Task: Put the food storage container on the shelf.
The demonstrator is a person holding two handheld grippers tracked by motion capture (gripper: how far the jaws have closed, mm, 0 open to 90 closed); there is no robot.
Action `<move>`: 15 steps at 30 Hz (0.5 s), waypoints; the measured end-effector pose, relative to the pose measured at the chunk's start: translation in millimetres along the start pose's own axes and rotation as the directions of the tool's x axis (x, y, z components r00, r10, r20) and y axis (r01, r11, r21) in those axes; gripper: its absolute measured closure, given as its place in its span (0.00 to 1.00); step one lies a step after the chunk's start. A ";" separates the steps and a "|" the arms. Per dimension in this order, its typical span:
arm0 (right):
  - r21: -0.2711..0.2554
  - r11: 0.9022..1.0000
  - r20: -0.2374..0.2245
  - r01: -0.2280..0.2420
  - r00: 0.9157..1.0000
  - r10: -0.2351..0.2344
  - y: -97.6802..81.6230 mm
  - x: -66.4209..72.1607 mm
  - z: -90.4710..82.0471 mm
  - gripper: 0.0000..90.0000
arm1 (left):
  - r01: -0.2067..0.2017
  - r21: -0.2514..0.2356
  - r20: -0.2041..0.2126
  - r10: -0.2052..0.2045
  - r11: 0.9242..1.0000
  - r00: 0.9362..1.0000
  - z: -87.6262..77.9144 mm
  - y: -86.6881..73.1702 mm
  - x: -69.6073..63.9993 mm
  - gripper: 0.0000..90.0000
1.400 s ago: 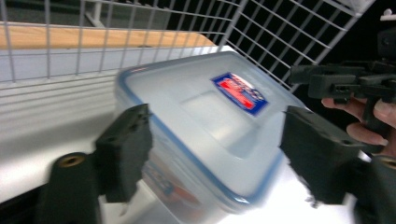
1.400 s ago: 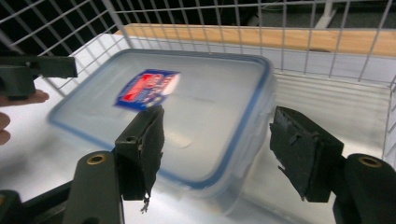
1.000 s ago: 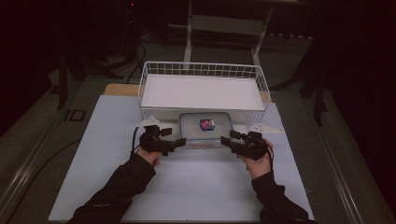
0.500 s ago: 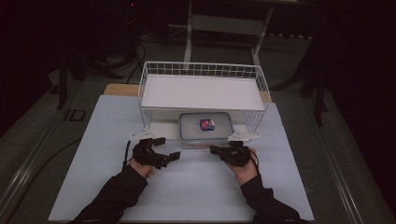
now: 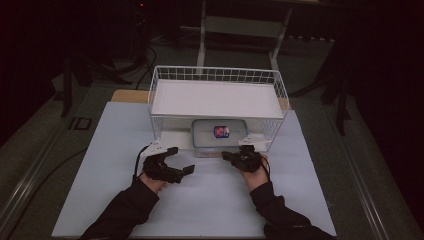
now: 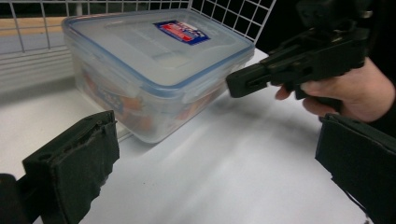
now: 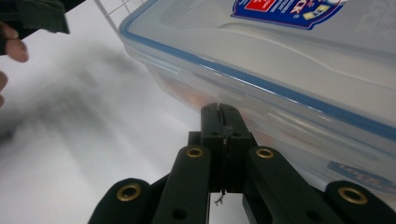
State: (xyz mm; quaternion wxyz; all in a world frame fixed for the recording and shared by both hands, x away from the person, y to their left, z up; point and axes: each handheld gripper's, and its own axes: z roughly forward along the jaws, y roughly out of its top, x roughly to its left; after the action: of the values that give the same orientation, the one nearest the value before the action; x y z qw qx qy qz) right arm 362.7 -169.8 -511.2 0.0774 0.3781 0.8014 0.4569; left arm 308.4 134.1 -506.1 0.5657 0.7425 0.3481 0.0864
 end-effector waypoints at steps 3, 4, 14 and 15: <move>-0.008 1.000 0.006 -0.015 1.000 0.015 3.2 -2.2 5.0 1.00 | -0.008 -0.003 -0.004 0.008 1.000 1.000 0.3 -0.6 -0.9 0.00; -0.014 1.000 0.009 -0.022 1.000 0.022 4.0 -3.4 6.6 1.00 | -0.003 -0.004 0.002 0.003 1.000 1.000 0.4 -0.9 -0.7 0.00; -0.029 0.999 0.040 -0.033 0.999 0.034 16.5 -11.9 23.6 1.00 | -0.008 0.000 0.007 0.008 1.000 1.000 0.1 -3.6 -2.1 0.00; -0.029 0.999 0.042 -0.034 0.998 0.035 18.0 -12.7 25.3 1.00 | -0.009 -0.003 0.010 0.009 1.000 1.000 0.1 -3.7 -2.4 0.00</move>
State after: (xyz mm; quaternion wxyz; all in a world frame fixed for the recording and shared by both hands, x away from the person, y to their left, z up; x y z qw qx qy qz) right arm 393.2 -156.1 -514.2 0.0920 0.4004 0.7863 0.4614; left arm 305.1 132.9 -508.9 0.5682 0.7436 0.3417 0.0859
